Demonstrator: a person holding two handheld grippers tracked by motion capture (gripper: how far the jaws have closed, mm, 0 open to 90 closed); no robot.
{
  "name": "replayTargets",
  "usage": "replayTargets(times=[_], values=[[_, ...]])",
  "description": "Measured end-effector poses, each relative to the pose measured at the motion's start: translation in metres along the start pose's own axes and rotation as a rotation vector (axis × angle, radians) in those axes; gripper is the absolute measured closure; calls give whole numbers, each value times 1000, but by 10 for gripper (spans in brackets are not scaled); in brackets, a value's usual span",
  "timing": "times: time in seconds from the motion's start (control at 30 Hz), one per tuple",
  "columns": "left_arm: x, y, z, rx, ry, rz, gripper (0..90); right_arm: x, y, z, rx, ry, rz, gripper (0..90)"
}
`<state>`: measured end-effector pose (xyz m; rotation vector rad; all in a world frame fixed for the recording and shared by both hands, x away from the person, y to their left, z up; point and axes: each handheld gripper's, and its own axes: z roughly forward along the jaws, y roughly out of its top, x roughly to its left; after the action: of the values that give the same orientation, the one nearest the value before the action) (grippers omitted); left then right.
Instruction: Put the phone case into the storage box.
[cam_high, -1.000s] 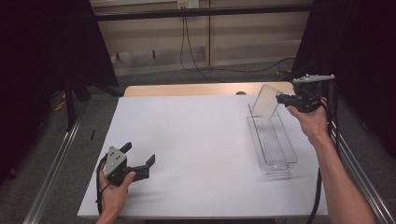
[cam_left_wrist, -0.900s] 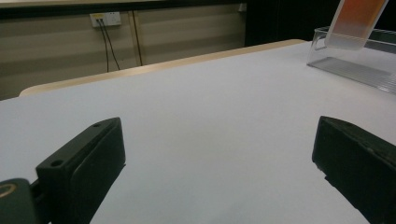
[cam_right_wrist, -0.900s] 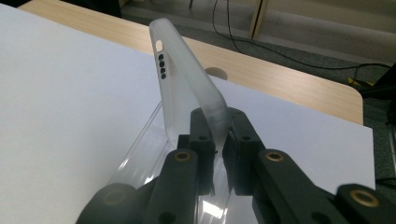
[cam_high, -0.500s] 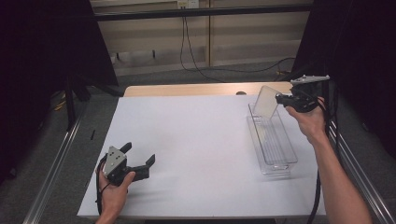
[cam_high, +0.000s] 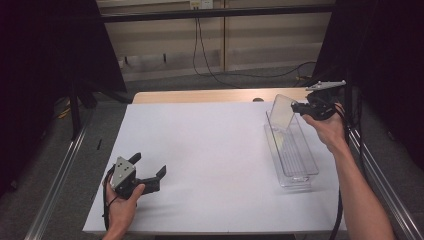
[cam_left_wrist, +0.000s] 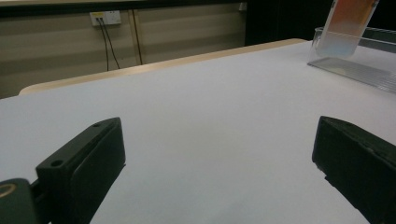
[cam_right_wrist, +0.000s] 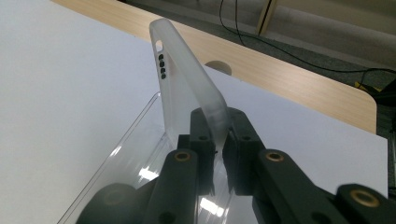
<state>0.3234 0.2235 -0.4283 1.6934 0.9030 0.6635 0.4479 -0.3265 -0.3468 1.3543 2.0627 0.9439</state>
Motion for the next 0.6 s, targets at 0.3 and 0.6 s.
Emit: replayTargets(times=[0.3,0.6], values=[[0,0,0,3,-7,6,25,-1,-1,5,14,-7,2,832],[0,0,0,3,-3,3,25,2,-1,12,23,-7,-6,833]])
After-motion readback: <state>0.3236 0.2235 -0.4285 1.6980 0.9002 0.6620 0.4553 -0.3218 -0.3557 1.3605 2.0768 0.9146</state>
